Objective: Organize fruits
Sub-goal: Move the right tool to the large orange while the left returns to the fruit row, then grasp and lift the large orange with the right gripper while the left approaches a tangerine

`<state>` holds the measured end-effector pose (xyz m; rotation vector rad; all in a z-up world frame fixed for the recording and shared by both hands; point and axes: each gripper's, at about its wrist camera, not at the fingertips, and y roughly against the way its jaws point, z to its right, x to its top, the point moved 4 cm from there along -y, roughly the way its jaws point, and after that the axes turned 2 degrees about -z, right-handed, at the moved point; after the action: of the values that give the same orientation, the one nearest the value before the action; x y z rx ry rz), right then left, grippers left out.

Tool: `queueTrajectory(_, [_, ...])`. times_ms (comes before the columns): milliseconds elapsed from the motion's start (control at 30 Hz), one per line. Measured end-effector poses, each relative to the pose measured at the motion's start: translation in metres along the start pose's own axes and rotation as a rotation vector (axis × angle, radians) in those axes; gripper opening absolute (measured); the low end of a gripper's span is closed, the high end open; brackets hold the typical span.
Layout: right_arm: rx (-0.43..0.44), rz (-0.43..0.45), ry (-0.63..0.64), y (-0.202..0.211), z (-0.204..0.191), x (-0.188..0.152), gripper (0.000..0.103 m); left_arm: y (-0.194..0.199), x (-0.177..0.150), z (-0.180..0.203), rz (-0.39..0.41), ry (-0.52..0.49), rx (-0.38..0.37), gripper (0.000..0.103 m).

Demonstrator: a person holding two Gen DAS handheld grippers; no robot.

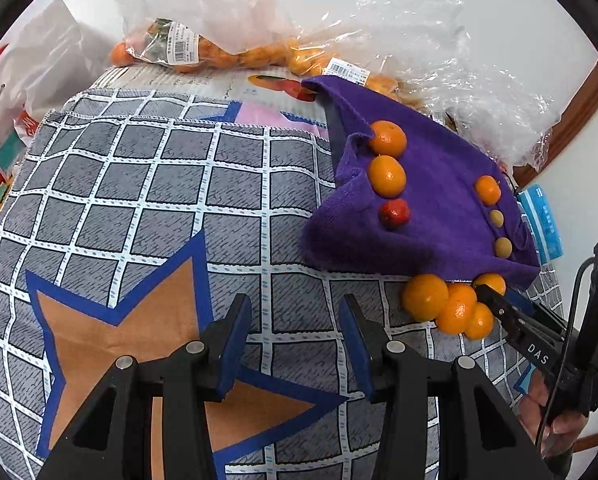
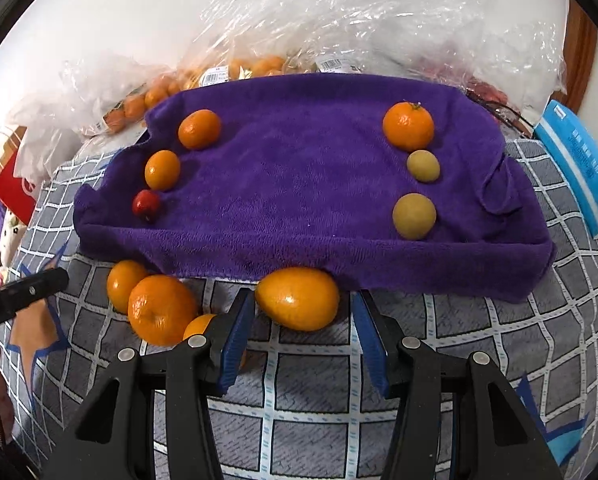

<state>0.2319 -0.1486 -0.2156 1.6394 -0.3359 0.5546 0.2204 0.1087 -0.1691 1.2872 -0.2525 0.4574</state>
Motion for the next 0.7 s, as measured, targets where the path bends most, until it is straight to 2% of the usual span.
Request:
queueTrajectory(100, [-0.002,-0.003,0.0,-0.003,-0.001,0.002,0.049,-0.001,0.0,0.001,-0.001,-0.005,-0.001,0.043])
queueTrajectory(167, [0.022,-0.009,-0.002,-0.004,-0.002,0.003,0.04,0.0,0.0,0.002,0.0,-0.007,-0.003,0.043])
queueTrajectory(400, [0.016,0.015,0.007,0.009,0.002,-0.006,0.04,0.004,-0.004,0.017,0.004,-0.036,-0.006,0.043])
queueTrajectory(700, [-0.022,0.045,-0.021,0.036,0.035,-0.021,0.041,-0.003,-0.012,0.06,-0.011,-0.106,-0.028,0.043])
